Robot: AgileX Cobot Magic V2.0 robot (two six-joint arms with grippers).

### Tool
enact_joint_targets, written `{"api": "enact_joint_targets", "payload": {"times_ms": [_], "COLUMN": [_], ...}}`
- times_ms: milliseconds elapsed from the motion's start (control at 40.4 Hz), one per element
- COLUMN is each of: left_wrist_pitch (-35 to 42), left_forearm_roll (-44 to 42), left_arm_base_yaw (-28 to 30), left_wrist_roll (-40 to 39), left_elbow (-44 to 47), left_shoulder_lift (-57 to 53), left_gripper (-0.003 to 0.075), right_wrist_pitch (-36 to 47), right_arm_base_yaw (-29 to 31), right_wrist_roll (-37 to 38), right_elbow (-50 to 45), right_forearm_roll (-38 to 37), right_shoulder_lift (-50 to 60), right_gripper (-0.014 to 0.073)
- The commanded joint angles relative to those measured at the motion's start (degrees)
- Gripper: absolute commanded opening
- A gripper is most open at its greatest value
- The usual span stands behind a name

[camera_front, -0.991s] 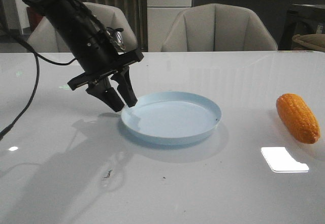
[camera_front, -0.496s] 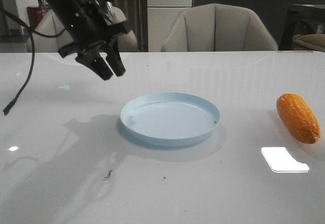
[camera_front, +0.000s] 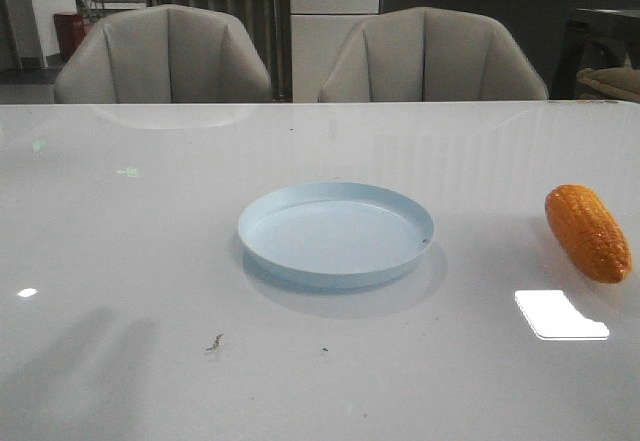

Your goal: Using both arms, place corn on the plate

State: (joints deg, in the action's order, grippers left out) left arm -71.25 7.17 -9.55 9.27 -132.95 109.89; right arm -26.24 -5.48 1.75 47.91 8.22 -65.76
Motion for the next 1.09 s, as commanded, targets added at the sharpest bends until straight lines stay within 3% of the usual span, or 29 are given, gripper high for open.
{"api": "enact_joint_targets", "payload": {"times_ms": [0,223,545,743,1066], "left_wrist_pitch": [2.4,-1.4,7.93,22.08,23.46], "left_forearm_roll": [-3.41,-2.0,-5.45,-7.17,-7.17], "left_arm_base_yaw": [0.04,-0.63,-0.63,-0.63,-0.63], "left_wrist_roll": [-0.47,-1.24,-1.0,-1.0,-1.0], "left_elbow": [-1.79,1.64,21.82,40.78,53.86], "left_shoulder_lift": [-7.66,-16.23,-32.36,-46.29,-54.65], "left_gripper": [0.028,0.028,0.028,0.028,0.028], "right_wrist_pitch": [2.72,1.99,4.19,4.65,5.94], "right_arm_base_yaw": [0.38,0.38,0.38,0.67,2.76], "right_wrist_roll": [-0.02,-0.02,-0.02,-0.02,-0.02], "right_elbow": [6.02,12.94,14.68,14.8,15.13], "right_forearm_roll": [-0.41,-0.95,-3.08,-3.29,-4.9], "right_shoulder_lift": [-3.2,-15.89,-30.98,-33.39,-33.39], "right_gripper": [0.053,0.053,0.053,0.053,0.0529]}}
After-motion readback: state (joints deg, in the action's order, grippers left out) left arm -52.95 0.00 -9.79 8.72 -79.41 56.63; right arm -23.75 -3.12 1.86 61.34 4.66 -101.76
